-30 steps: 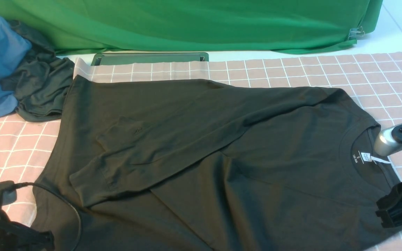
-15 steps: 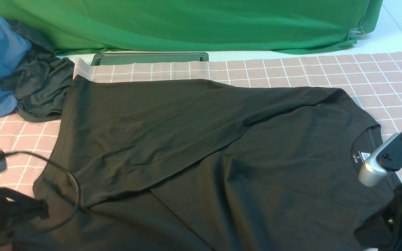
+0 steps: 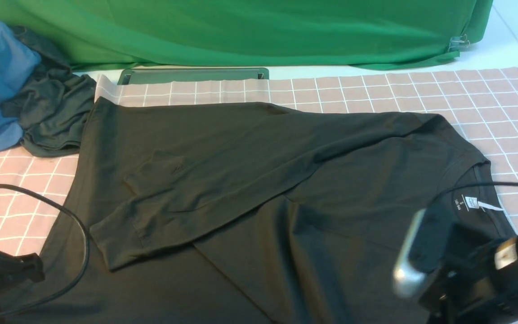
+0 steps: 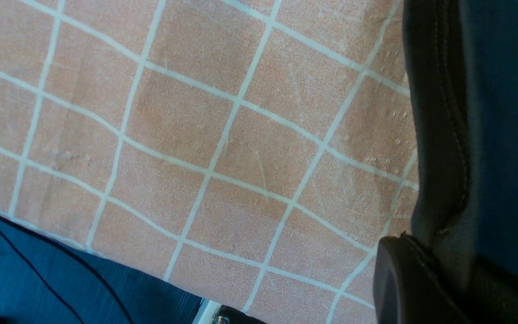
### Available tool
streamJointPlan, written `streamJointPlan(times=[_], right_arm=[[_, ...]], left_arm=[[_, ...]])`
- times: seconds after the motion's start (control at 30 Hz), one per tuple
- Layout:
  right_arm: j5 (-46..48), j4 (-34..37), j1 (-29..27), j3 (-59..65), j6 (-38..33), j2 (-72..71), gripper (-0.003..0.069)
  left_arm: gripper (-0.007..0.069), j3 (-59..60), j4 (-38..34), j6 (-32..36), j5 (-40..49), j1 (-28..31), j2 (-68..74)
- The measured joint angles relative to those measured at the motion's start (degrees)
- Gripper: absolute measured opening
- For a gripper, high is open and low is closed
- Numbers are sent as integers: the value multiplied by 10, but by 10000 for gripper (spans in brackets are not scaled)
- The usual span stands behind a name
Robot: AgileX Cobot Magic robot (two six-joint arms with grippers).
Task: Fold a long-sleeved shirt over a pink coffee tablecloth.
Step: 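Grasp the near edge of the shirt at its hem and shoulder corners, then fold the black garment in half by bringing its near edge over to the far edge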
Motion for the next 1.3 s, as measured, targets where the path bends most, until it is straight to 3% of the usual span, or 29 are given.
streamJointPlan(times=[0.2,0.43,0.53,0.67,0.73,1.07,1.3], right_arm=[[-79,-84,80,0,62,69,529],[-110,-108,120,-1,70,123,526],[-115,-122,124,-3,71,127,477],[-133,-136,124,-5,71,131,146],[-128,-137,124,-10,72,132,85],[16,-147,121,-86,72,133,73],[38,-147,41,-178,72,124,72]], left_arm=[[32,0,-4,1,0,0,0],[32,0,-22,5,-25,0,0],[32,0,-29,5,-35,0,0],[32,-1,-47,5,-60,0,0],[32,-5,-50,5,-63,0,0],[32,-111,-48,-3,-75,0,16],[32,-187,-79,-13,-99,0,96]])
